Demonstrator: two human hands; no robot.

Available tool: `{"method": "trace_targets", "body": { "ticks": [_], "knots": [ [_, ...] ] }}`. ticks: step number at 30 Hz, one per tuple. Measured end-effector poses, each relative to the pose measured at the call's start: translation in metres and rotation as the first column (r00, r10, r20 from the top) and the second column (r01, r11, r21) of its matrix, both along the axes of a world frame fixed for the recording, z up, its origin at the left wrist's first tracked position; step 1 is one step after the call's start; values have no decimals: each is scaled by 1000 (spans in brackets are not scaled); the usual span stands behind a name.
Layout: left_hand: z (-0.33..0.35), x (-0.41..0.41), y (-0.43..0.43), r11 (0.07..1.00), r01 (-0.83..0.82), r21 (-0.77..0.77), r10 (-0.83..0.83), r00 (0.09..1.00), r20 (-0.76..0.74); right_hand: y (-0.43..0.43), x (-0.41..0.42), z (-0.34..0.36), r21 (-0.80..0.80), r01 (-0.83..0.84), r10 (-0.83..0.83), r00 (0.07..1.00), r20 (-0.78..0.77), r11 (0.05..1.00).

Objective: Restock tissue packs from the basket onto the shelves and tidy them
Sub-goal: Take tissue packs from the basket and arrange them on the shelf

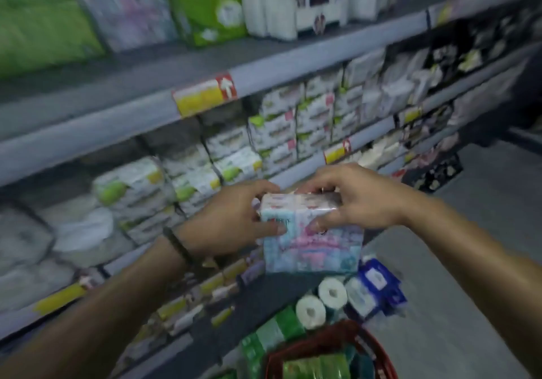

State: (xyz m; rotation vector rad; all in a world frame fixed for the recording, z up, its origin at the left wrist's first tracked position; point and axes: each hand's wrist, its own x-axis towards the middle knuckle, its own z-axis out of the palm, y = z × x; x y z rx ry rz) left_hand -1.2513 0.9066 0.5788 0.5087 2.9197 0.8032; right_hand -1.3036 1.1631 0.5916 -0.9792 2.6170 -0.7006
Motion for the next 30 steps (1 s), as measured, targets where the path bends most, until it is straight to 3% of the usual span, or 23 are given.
{"method": "trace_targets", "body": {
  "ticks": [4,9,14,19,24,28,30],
  "knots": [
    [117,34,-25,994,-76,-73,56,966,-252,-32,10,132,2,-125,122,971,-204,992],
    [222,57,-67,985,-154,-74,109,899,-424,-71,18,247,-28,-203,179,914,-363,979],
    [262,35,-118,964,-249,-97,164,836,-524,-139,-8,302,194,-208,280,819,-501,959],
    [283,-14,-175,941,-335,-54,269,835,-481,-223,-44,327,317,-88,270,757,-595,944],
    [286,-72,-232,915,-363,176,396,892,-216,-294,-103,329,298,-2,184,790,-585,955],
    [253,-123,-269,818,-438,372,538,812,-225,-337,-149,320,267,62,122,774,-621,962],
    [225,-144,-280,780,-543,310,624,709,-328,-349,-167,314,237,57,107,774,-624,970]
  ]
}}
